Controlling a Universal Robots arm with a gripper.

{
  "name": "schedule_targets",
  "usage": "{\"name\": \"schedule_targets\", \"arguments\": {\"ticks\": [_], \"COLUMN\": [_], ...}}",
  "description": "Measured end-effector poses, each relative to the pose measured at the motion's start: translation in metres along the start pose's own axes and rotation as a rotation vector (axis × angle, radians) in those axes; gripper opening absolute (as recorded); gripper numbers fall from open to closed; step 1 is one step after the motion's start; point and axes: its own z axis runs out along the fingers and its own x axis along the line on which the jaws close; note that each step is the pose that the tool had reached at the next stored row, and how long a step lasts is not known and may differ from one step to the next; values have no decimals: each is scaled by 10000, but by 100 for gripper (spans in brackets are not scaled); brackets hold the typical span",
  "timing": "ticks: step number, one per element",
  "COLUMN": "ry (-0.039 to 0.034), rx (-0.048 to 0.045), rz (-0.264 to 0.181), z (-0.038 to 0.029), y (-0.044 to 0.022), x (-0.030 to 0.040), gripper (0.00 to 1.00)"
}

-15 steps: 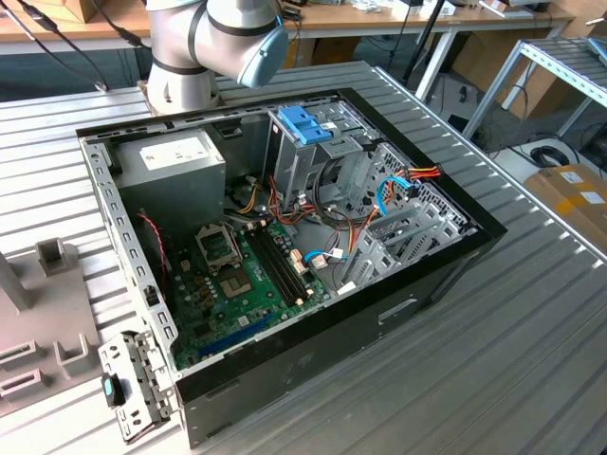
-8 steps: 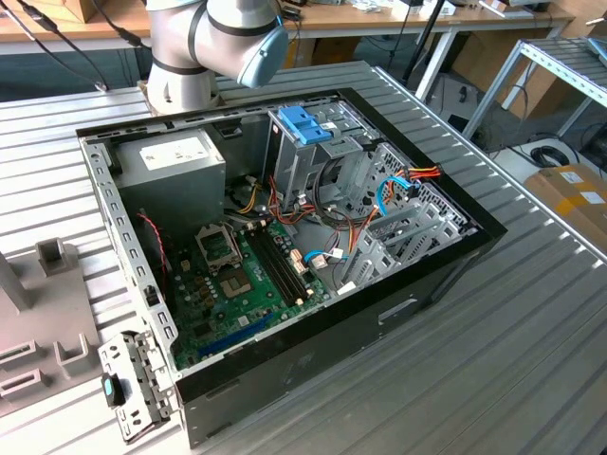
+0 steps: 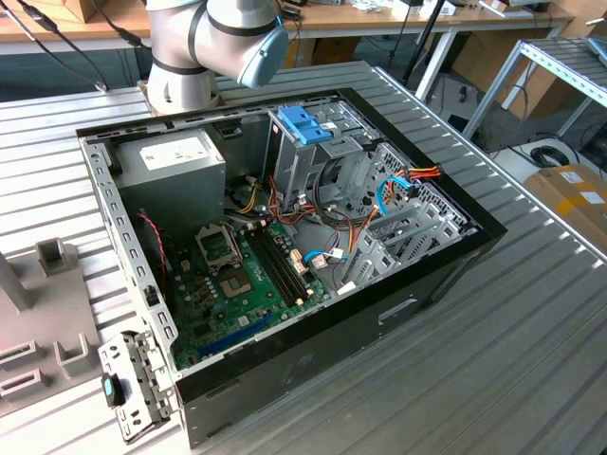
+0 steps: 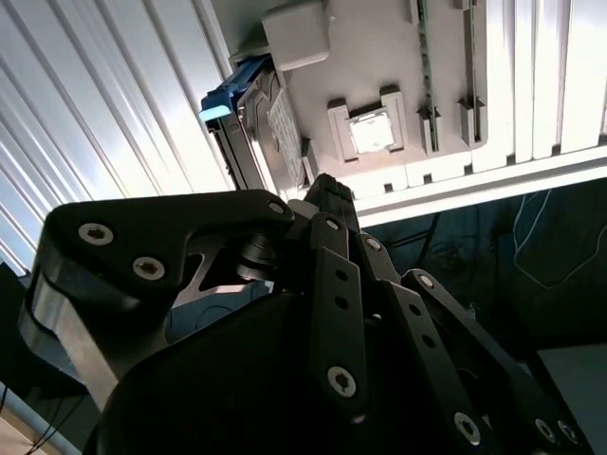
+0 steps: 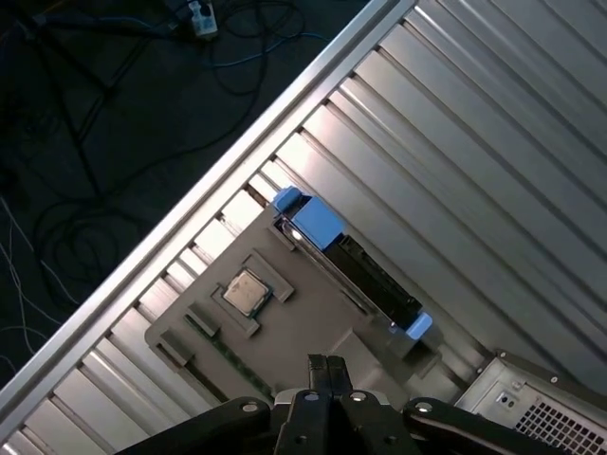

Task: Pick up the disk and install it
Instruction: 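Pick up the disk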

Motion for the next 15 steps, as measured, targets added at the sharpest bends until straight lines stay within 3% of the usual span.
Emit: {"name": "schedule_targets", "arguments": {"ticks": [15], "ry": [42], "rx": [-24], "rz": [-973], "z": [0], "y": [0], "x": [0], "gripper": [11]}}
